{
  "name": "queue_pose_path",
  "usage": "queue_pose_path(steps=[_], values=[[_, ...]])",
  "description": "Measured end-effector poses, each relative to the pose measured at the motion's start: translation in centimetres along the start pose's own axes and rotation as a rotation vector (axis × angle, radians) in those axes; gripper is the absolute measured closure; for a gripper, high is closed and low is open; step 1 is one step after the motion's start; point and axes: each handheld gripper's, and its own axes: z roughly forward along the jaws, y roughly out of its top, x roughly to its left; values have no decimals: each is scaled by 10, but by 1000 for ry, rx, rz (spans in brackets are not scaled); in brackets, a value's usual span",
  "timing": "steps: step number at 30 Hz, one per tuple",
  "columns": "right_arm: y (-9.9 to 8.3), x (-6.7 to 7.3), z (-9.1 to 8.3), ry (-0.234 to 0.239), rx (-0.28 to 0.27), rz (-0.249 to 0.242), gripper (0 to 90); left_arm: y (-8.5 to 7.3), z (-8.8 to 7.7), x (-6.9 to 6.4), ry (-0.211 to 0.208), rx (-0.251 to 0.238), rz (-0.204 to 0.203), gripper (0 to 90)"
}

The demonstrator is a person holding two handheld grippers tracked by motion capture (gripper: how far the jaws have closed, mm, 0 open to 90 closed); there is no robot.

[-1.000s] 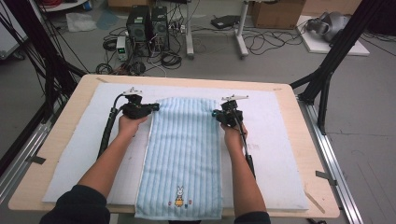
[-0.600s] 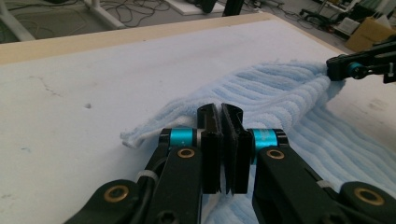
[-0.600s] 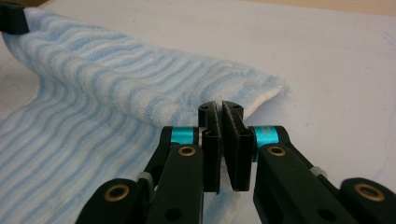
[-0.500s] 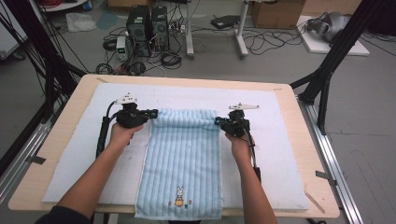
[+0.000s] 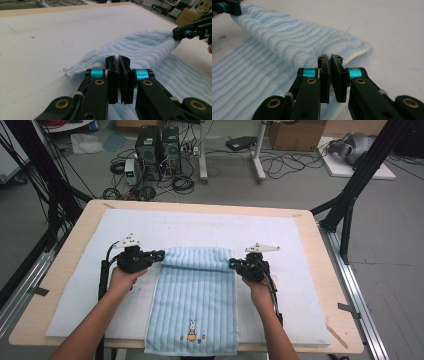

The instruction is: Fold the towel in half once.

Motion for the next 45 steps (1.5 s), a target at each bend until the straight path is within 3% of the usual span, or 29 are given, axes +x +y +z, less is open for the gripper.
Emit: queue_pose_path(steps=[4,11,13,14,15,17,18,24,28,31,37,41,45], values=[[-13,6,-3,8,20,-2,851,-6,-4,-7,-7,9,19,856],[-25,13,-9,15,53,-17,840,-20,-9,-10,-24,17,-5,855],[-26,13,-9,9,62,-16,784,-23,-9,-10,-30,43,-15,852],[-26,13,-9,-3,63,-13,710,-24,-9,-9,-29,43,-29,833],[-26,13,-10,-12,54,-2,654,-24,-10,-8,-9,37,-45,762],[-25,10,-13,-9,35,29,591,-23,-12,-5,50,16,-84,536],[-23,9,-15,-33,29,18,556,-23,-14,-2,64,0,-93,521],[-23,-2,-23,-84,7,51,459,-18,-10,14,135,-29,-143,477],[-23,-6,-26,-88,-3,65,443,-7,6,19,173,18,-131,463],[-22,-7,-27,-90,-5,65,430,5,17,25,236,36,-140,483],[-23,-8,-27,-90,-1,68,413,11,43,34,257,100,-163,483],[-23,-10,-29,-90,-6,74,409,6,55,31,272,168,-125,496],[-24,-12,-30,-88,-10,81,408,5,61,23,270,206,-52,527]])
